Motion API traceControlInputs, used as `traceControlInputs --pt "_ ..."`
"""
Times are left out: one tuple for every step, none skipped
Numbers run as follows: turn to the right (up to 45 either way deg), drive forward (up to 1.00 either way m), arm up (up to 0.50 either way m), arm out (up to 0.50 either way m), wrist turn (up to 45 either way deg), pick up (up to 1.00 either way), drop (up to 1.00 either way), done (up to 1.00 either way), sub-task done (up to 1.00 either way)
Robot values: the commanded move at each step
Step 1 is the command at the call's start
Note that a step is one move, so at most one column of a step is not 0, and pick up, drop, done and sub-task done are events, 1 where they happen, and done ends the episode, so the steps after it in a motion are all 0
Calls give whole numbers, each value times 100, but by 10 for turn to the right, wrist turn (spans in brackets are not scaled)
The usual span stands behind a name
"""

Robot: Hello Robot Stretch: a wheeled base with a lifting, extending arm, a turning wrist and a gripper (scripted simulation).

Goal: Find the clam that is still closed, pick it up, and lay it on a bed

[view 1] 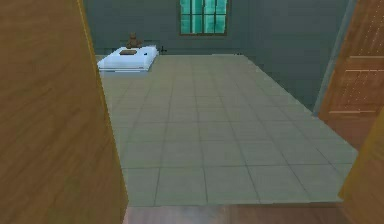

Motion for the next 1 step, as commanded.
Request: traceControlInputs --pt "0 100 0 0 0 0 0 0 0"
